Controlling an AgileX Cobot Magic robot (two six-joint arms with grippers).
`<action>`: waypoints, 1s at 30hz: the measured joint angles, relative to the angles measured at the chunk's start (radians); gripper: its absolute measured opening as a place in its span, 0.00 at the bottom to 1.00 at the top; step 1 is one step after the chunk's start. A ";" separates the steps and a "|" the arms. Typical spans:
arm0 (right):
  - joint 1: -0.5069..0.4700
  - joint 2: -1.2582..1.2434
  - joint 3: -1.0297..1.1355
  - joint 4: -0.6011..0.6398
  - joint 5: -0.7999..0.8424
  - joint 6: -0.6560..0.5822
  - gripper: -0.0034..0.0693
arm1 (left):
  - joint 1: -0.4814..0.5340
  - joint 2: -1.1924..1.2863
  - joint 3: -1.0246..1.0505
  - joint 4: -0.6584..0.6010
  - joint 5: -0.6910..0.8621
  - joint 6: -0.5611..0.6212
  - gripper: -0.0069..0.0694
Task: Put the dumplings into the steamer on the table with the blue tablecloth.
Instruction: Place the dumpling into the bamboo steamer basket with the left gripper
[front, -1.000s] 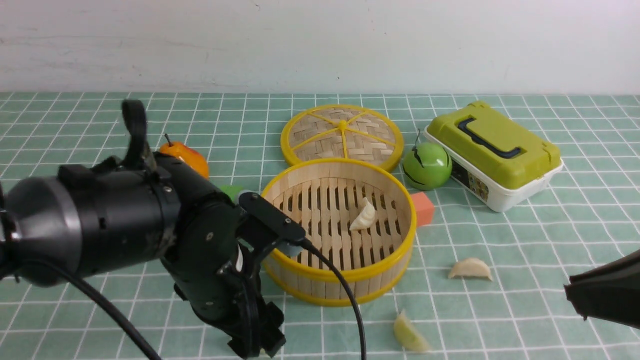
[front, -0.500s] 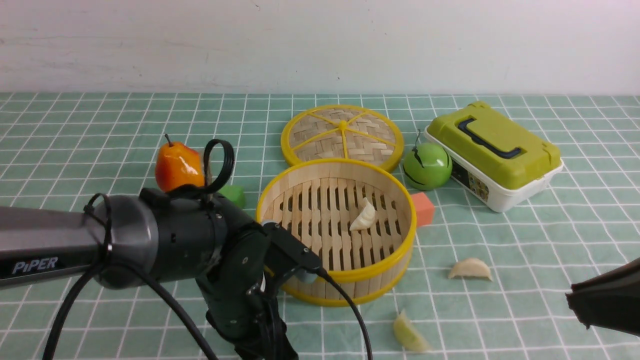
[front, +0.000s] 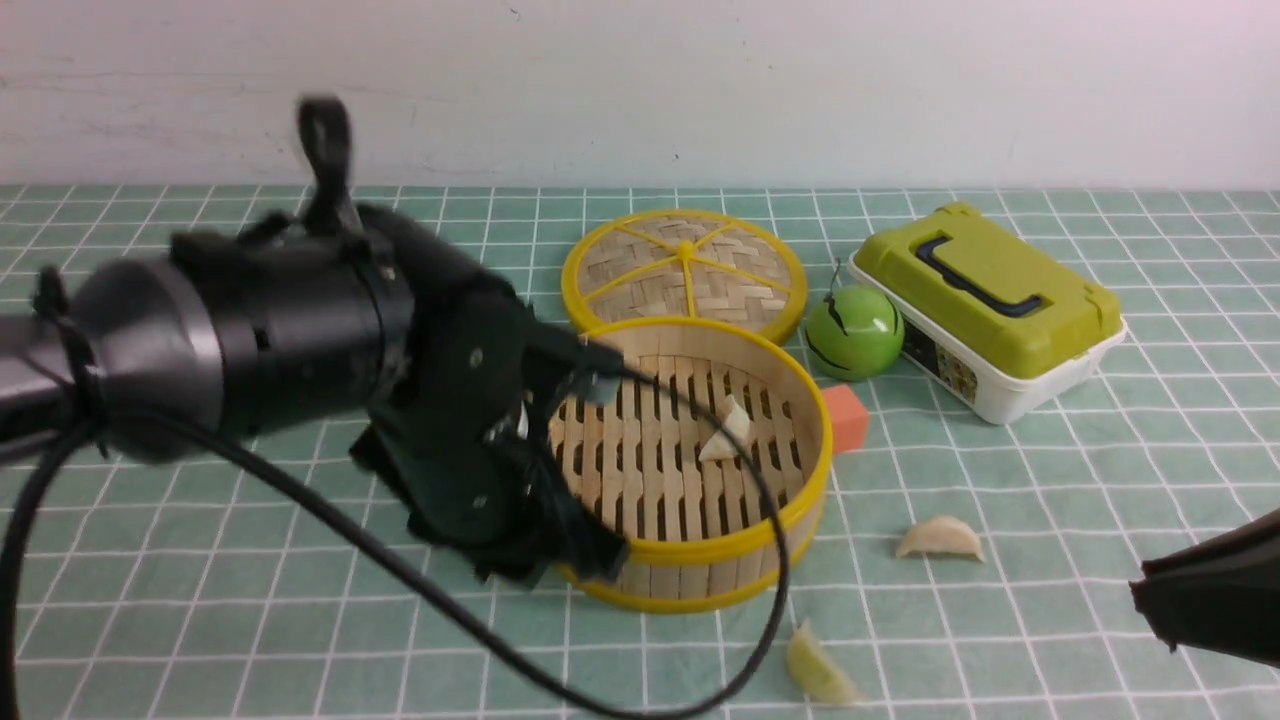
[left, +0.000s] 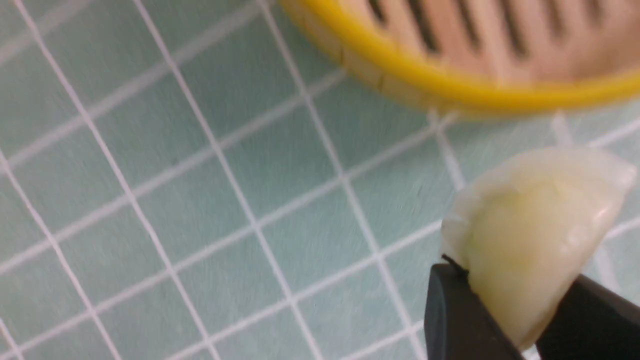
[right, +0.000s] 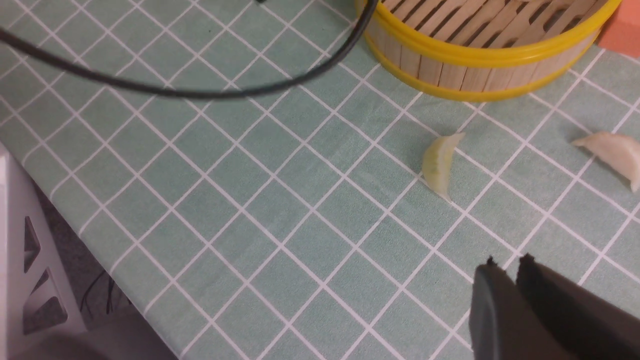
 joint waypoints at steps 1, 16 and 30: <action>0.000 0.000 0.000 0.000 -0.007 0.000 0.13 | 0.000 -0.001 -0.048 0.000 -0.002 -0.019 0.35; 0.000 0.000 0.000 0.000 -0.010 0.000 0.14 | 0.074 0.453 -0.500 -0.001 0.007 -0.176 0.35; 0.005 0.180 -0.065 -0.052 0.003 0.004 0.15 | 0.079 0.374 -0.545 -0.003 0.118 -0.125 0.69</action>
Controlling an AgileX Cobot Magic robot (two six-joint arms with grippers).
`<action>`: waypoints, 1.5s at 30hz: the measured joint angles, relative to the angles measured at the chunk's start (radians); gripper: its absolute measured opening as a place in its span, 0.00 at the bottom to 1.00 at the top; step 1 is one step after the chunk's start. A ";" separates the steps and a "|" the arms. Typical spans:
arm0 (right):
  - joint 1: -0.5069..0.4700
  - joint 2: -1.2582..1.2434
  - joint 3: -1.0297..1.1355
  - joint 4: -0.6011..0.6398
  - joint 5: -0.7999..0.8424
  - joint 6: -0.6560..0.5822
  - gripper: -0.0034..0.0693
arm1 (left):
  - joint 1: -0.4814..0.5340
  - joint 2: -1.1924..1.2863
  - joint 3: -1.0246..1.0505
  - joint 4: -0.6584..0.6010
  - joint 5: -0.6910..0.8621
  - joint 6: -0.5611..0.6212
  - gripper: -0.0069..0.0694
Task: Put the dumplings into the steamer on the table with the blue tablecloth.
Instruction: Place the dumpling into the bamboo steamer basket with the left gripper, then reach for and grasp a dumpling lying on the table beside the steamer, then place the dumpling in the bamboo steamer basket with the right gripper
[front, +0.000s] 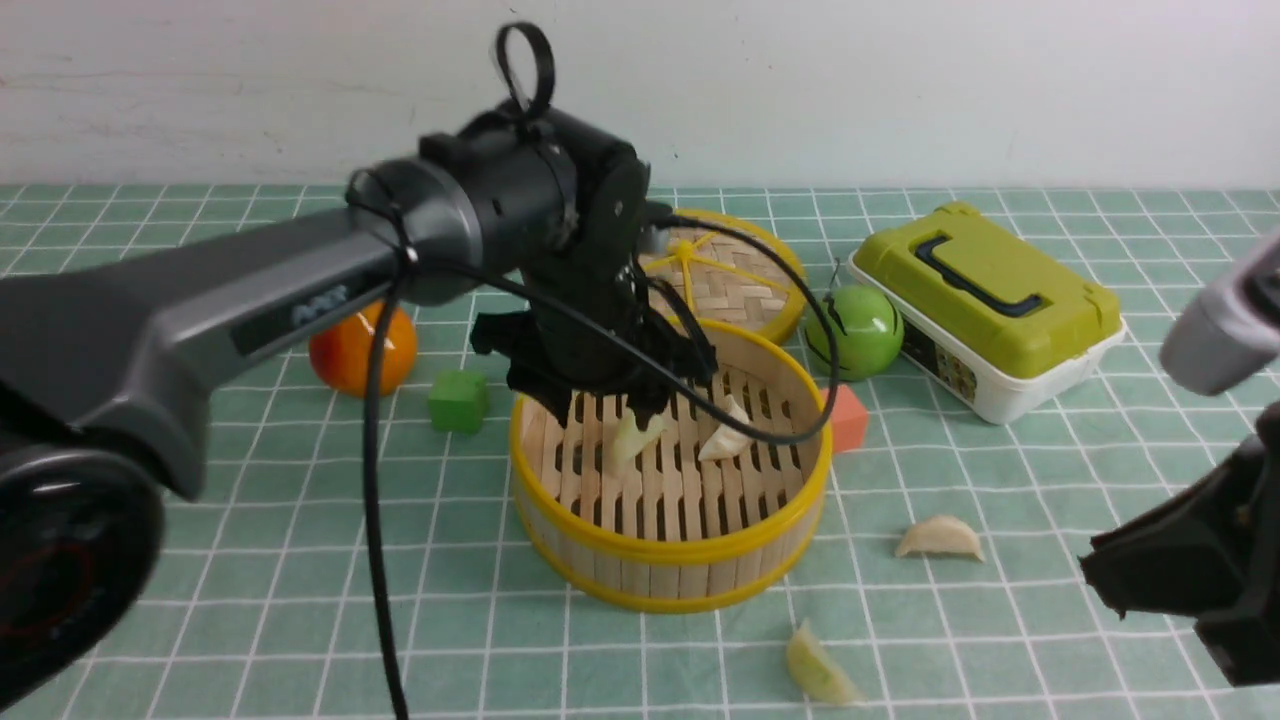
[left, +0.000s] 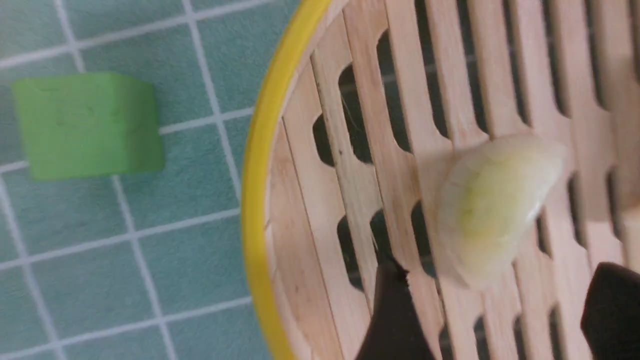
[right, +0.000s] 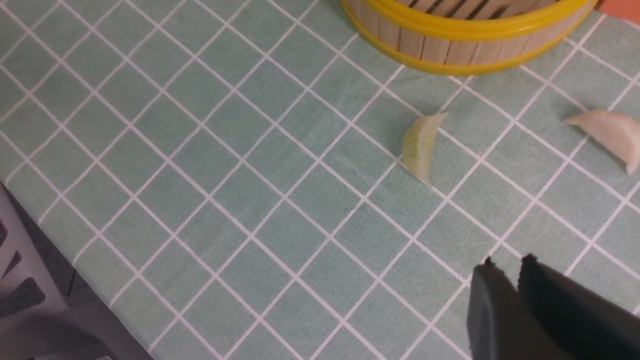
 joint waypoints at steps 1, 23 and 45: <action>0.007 0.024 -0.010 -0.007 0.001 0.003 0.15 | 0.000 -0.035 0.000 0.000 0.017 0.008 0.68; 0.225 0.597 -0.051 -0.232 -0.328 0.245 0.83 | 0.000 -1.039 0.906 -0.095 -0.049 0.056 0.07; 0.314 0.704 -0.323 -0.349 -0.166 0.378 0.33 | 0.000 -1.096 0.972 -0.136 0.049 0.077 0.07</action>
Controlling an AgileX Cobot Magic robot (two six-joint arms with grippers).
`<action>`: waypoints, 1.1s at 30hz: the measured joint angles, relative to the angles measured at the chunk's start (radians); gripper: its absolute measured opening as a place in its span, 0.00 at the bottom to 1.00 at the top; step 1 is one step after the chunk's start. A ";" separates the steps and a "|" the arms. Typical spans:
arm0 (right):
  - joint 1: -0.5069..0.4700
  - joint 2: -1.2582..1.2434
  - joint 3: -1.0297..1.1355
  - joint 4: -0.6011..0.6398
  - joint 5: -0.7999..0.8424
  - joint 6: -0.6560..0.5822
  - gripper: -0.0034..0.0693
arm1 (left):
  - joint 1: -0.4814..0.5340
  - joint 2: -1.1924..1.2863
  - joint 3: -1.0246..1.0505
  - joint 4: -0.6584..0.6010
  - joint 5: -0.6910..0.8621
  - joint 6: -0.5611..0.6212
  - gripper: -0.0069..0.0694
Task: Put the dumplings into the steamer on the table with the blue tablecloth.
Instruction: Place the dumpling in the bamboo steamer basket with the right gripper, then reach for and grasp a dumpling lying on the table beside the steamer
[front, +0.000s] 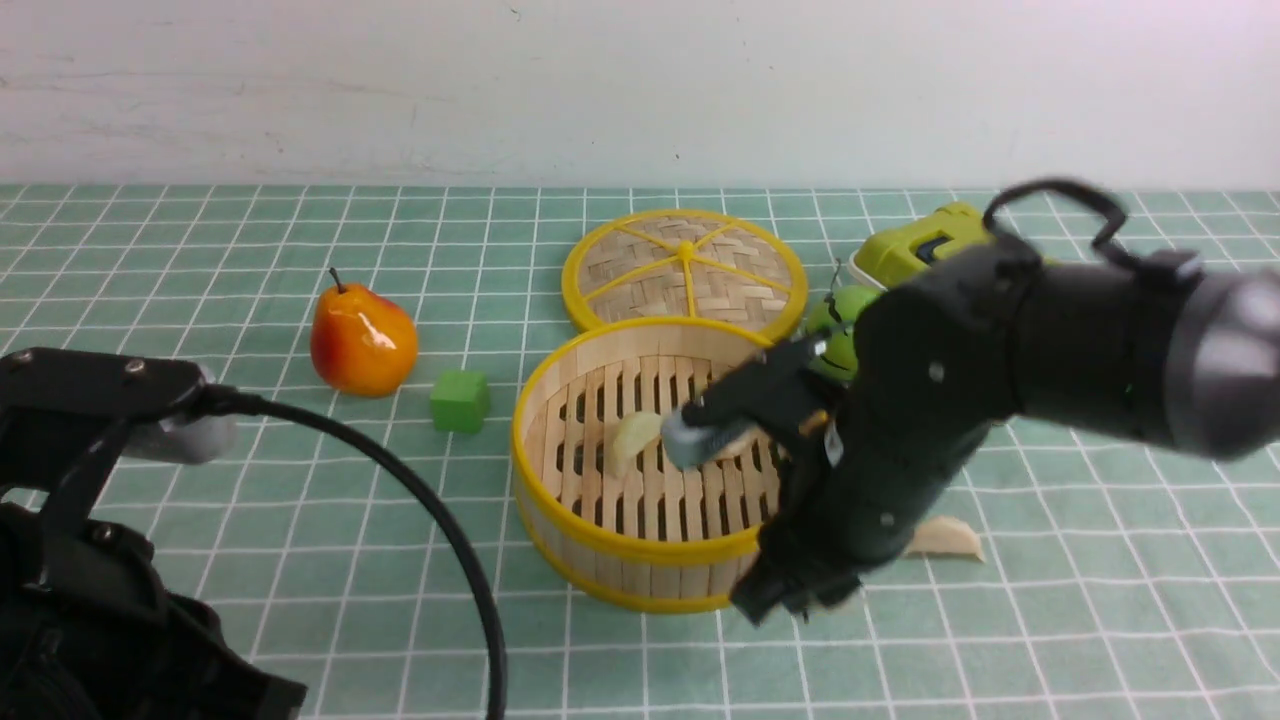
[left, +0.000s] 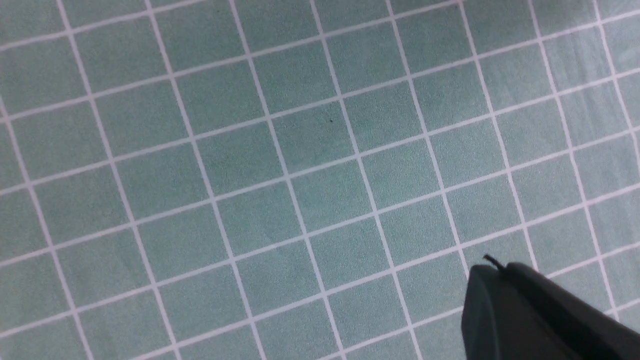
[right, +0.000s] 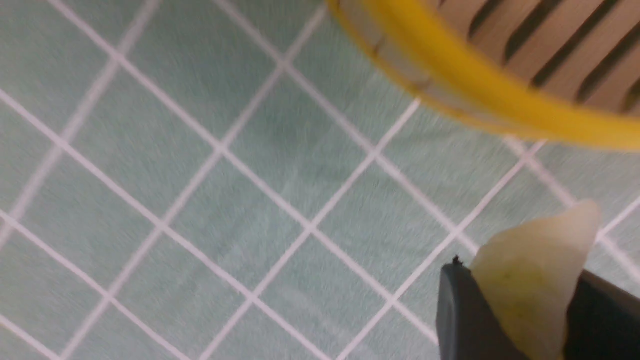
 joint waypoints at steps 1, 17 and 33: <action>0.000 -0.004 -0.020 0.002 0.007 0.000 0.33 | 0.000 -0.008 0.000 0.000 0.001 0.003 0.07; 0.001 0.392 -0.405 0.096 -0.065 0.023 0.37 | 0.000 -0.149 0.000 0.036 0.018 0.010 0.07; -0.141 0.037 -0.311 -0.039 0.250 -0.056 0.84 | 0.000 -0.150 0.000 0.045 0.035 0.010 0.07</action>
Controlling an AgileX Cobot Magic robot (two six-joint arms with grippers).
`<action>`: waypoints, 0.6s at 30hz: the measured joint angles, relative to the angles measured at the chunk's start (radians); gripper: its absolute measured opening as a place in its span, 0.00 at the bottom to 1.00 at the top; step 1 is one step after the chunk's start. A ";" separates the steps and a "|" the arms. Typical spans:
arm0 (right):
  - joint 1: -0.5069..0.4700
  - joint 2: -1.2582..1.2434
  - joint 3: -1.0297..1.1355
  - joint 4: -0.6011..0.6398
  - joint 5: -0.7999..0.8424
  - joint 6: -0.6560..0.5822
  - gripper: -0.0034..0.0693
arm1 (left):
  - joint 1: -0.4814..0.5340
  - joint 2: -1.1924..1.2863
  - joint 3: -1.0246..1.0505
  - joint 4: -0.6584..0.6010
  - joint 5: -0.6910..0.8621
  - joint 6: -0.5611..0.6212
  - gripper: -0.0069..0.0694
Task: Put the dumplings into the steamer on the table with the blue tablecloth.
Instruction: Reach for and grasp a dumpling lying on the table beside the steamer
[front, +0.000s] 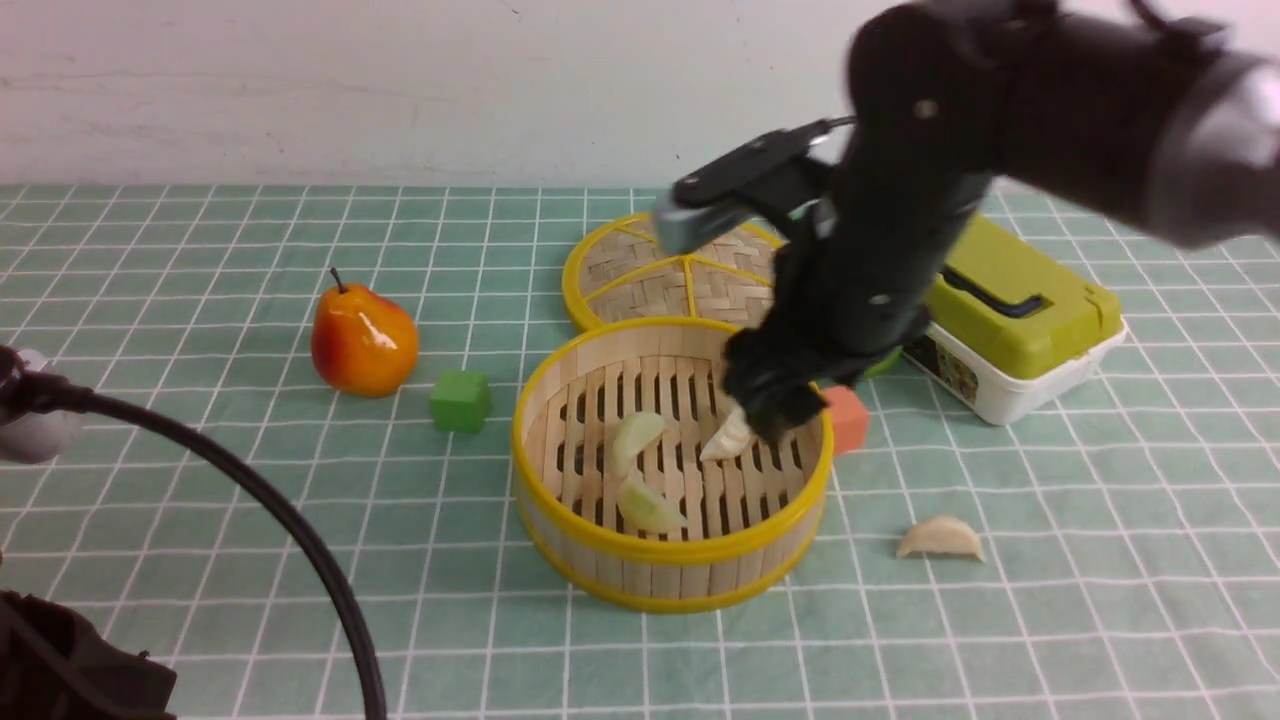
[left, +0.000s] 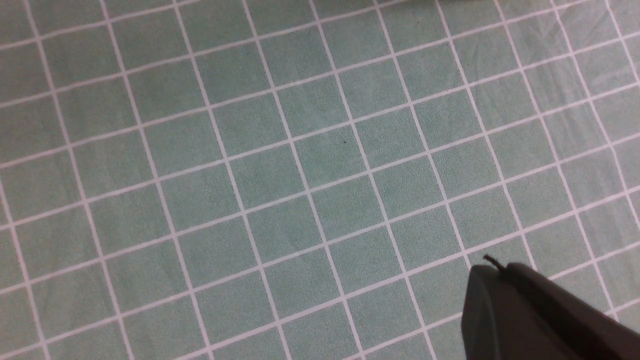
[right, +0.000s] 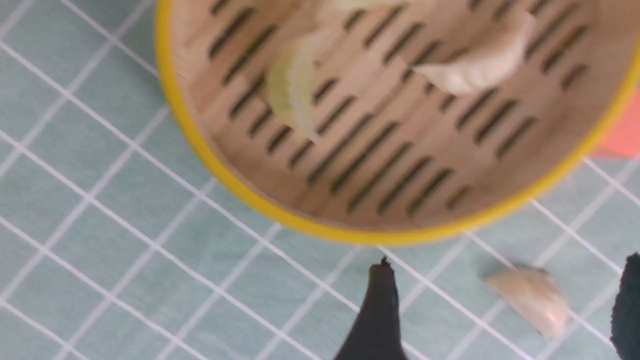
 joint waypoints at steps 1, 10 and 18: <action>-0.015 -0.018 0.028 0.000 -0.004 -0.011 0.84 | 0.000 0.000 0.000 0.000 0.000 0.000 0.08; -0.222 -0.003 0.274 0.043 -0.185 -0.241 0.80 | 0.000 0.000 0.000 0.000 -0.011 0.000 0.08; -0.218 0.152 0.280 0.061 -0.291 -0.493 0.78 | 0.000 0.000 0.000 -0.003 -0.016 -0.001 0.08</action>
